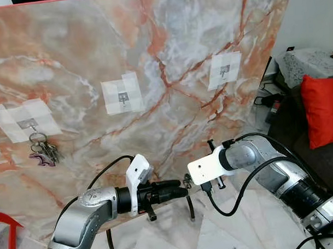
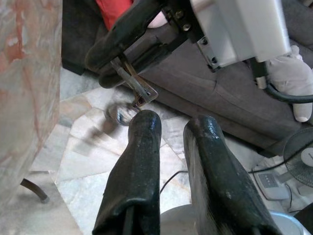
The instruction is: Hang keys on a hook
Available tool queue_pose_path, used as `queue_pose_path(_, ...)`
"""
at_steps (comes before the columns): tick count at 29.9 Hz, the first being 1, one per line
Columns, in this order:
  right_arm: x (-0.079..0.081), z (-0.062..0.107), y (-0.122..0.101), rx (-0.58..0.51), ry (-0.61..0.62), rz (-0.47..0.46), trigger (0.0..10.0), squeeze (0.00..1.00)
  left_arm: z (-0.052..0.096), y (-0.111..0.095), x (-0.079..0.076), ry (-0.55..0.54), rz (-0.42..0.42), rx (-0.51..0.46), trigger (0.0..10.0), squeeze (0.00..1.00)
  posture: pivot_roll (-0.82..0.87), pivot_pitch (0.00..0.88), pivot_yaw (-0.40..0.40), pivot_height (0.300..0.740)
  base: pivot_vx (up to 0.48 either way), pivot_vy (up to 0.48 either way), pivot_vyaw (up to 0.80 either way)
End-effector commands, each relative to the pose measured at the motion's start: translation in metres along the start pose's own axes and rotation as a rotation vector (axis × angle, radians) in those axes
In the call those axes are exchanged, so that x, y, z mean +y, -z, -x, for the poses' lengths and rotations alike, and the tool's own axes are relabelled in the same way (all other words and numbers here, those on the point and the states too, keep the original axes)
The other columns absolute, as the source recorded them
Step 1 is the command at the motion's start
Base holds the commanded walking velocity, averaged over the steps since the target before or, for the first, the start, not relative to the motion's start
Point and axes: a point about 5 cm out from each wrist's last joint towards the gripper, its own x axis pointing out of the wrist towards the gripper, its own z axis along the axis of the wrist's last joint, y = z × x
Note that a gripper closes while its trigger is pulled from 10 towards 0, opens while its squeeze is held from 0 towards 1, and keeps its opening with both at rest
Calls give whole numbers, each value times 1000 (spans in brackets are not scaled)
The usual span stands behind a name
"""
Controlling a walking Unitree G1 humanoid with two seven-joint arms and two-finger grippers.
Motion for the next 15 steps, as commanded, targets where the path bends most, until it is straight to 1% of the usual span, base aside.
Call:
queue_pose_path(1, -1, 4, -2, -3, 10, 9, 10000, 0, -2, 0, -4, 3, 13, -1, 10000, 0, 99, 32, -49, 740, 0, 0, 0)
queue_pose_path(2, -1, 6, -4, 6, 12, 38, 10000, 0, -4, -3, -4, 1, 29, -19, 10000, 0, 99, 31, -49, 740, 0, 0, 0)
queue_pose_path(4, -1, 7, -6, 18, 12, 65, 10000, 0, -5, -5, -4, 0, 37, -29, 10000, 0, 99, 31, -49, 740, 0, 0, 0)
queue_pose_path(8, 0, 7, -8, 17, 10, 68, 10000, 0, -6, -6, -2, -17, 51, -27, 10000, 0, 100, 32, -48, 740, 0, 0, 0)
queue_pose_path(10, 0, 8, -9, 23, 14, 76, 10000, 0, -7, -8, -2, -15, 66, -40, 10000, 0, 100, 32, -46, 740, 0, 0, 0)
queue_pose_path(13, -1, 8, -8, 56, 18, 125, 10000, 0, -7, -10, -4, -2, 68, -48, 10000, 0, 98, 32, -45, 740, 0, 0, 0)
queue_pose_path(15, 0, 7, -8, 67, 18, 135, 10000, 0, -7, -10, -4, 0, 65, -49, 10000, 0, 98, 32, -45, 740, 0, 0, 0)
